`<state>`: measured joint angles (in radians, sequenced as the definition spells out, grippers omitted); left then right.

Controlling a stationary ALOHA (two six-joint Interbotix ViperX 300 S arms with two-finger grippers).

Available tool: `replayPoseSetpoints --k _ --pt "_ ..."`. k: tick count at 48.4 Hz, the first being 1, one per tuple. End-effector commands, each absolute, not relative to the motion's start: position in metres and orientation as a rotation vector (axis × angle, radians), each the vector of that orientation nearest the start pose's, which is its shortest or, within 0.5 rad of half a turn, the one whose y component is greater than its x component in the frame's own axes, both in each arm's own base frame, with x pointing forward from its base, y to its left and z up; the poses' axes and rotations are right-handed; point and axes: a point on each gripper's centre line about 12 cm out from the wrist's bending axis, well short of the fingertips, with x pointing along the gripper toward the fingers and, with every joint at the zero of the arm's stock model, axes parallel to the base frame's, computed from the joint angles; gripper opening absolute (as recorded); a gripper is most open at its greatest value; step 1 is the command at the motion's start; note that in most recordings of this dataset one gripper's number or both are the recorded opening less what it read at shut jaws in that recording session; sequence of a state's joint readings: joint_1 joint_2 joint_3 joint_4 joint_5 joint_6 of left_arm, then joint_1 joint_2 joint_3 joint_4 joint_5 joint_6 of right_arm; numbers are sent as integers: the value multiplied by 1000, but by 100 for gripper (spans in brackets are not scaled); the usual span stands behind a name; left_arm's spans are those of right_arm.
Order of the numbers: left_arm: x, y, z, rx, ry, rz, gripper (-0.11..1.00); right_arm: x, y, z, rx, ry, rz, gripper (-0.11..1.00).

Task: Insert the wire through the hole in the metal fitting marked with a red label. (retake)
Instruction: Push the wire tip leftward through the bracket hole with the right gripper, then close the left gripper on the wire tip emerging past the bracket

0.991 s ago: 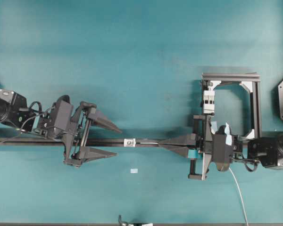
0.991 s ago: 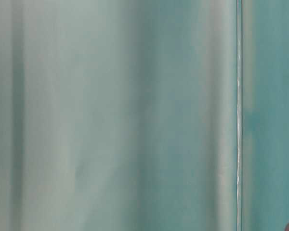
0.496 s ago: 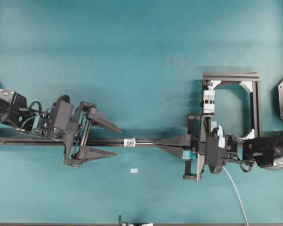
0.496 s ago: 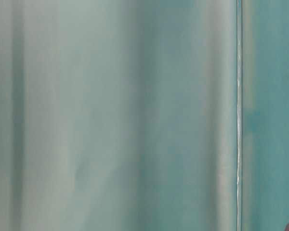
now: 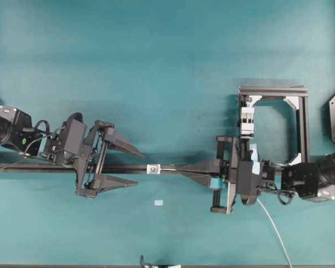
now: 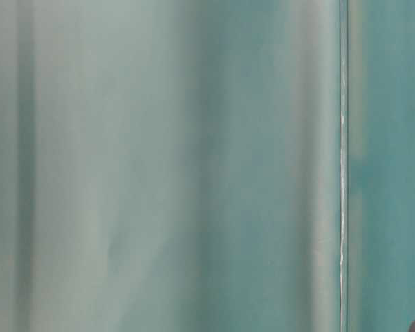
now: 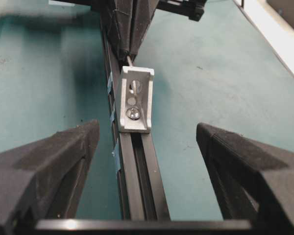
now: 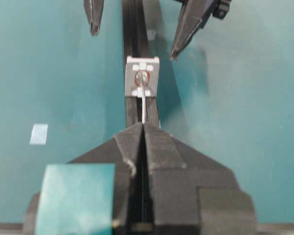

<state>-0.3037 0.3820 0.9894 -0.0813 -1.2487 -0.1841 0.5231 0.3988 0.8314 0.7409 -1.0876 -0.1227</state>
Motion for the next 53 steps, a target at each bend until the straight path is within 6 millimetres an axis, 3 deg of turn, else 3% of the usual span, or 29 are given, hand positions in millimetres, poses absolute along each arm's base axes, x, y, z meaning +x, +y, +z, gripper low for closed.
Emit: replayPoseSetpoints --k 1,53 --pt "333 -97 82 -188 118 -223 38 357 112 74 134 198 -176 2" --pt "333 -97 82 -186 117 -223 38 384 106 74 120 210 -196 2"
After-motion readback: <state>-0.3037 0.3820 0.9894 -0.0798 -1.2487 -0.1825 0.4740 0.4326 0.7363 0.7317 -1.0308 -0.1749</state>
